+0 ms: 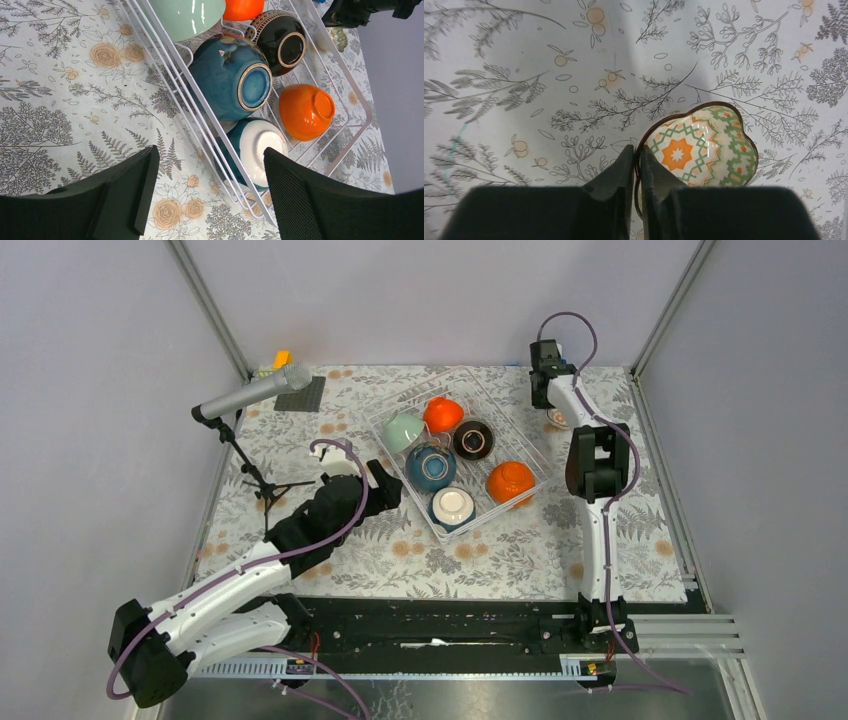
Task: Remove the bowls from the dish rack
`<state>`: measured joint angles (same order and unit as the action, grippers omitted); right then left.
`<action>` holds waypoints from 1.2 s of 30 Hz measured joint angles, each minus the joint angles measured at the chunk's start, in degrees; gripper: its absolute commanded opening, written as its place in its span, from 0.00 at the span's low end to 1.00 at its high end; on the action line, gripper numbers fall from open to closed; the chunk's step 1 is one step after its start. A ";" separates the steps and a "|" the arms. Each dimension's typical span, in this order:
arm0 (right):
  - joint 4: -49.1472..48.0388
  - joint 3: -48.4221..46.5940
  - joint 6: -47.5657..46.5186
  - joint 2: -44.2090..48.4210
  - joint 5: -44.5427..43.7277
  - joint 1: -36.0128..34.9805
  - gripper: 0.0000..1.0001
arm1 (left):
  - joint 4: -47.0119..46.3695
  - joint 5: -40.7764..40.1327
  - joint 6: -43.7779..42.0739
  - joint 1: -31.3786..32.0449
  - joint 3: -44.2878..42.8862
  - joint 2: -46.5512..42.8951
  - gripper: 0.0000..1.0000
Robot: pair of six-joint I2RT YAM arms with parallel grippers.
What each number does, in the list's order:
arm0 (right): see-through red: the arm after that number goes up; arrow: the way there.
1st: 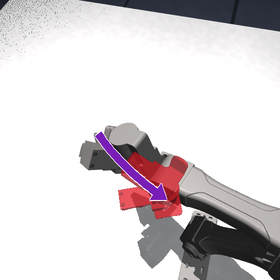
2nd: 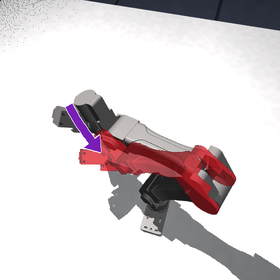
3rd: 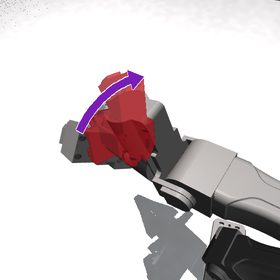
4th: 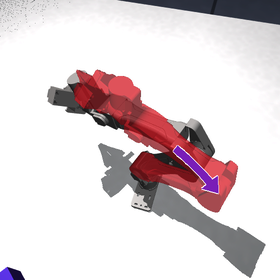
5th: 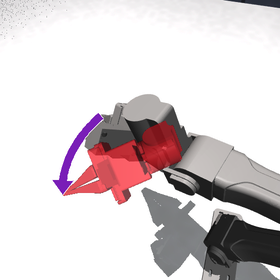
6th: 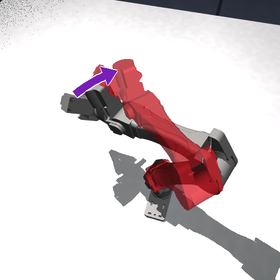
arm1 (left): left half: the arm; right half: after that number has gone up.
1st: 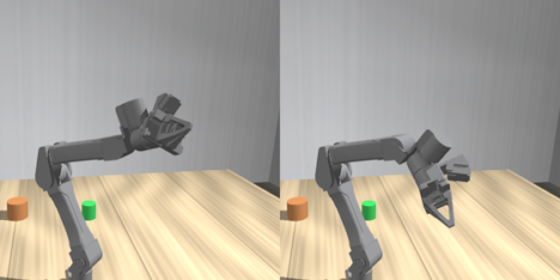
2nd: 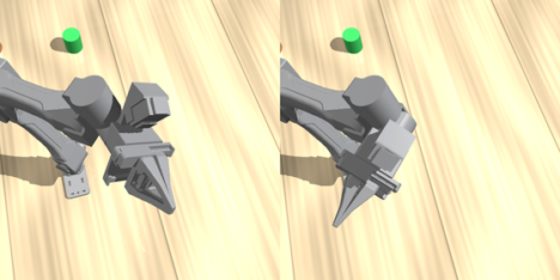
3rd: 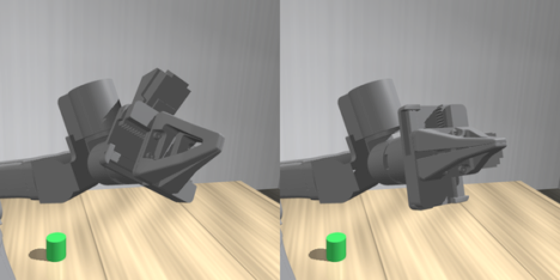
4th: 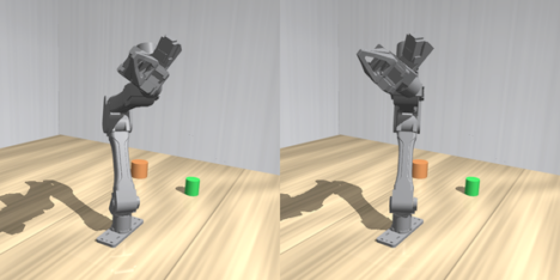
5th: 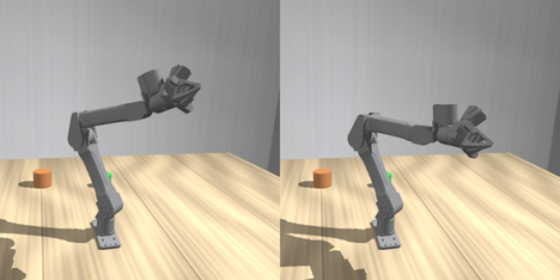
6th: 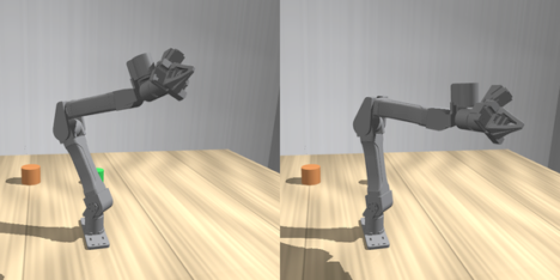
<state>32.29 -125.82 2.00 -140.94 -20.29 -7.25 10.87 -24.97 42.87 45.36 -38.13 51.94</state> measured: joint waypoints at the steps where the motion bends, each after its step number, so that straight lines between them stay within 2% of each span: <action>1: 0.02 0.00 -0.26 -0.52 -0.13 -0.04 0.48 | 0.00 0.00 0.00 0.00 0.00 0.00 0.82; 2: 0.04 0.00 -0.81 -0.92 -0.35 -0.11 0.53 | 0.00 0.02 0.02 0.00 0.00 0.00 0.82; 7: 0.39 0.00 -2.73 -1.29 -2.27 -1.07 0.62 | 0.00 0.24 0.02 0.00 0.00 0.00 0.82; 12: 0.59 2.23 -2.99 1.73 -1.46 -2.05 0.65 | 0.00 0.68 0.02 0.00 0.00 0.02 0.83; 16: 0.74 8.39 -1.51 10.25 3.08 -2.14 0.65 | -0.15 1.01 0.00 0.00 0.00 0.07 0.83; 24: -7.19 32.48 5.46 37.62 20.17 -2.38 0.73 | -1.86 2.51 -0.85 0.00 0.00 3.06 0.84; 29: -11.85 43.28 8.85 47.50 26.14 -5.66 0.99 | -3.63 2.95 -1.51 0.00 0.00 4.20 0.84; 33: -17.68 53.62 10.99 53.20 32.26 -10.08 1.00 | -5.51 3.58 -1.95 -0.02 0.02 4.74 0.84; 36: -23.50 62.71 14.60 57.55 37.33 -10.88 1.00 | -6.58 4.15 -1.95 -0.04 0.13 5.16 0.84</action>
<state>8.80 -63.11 16.60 -83.40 17.04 -18.13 4.29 -20.82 40.93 45.32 -38.00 57.10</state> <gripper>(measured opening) 0.993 0.839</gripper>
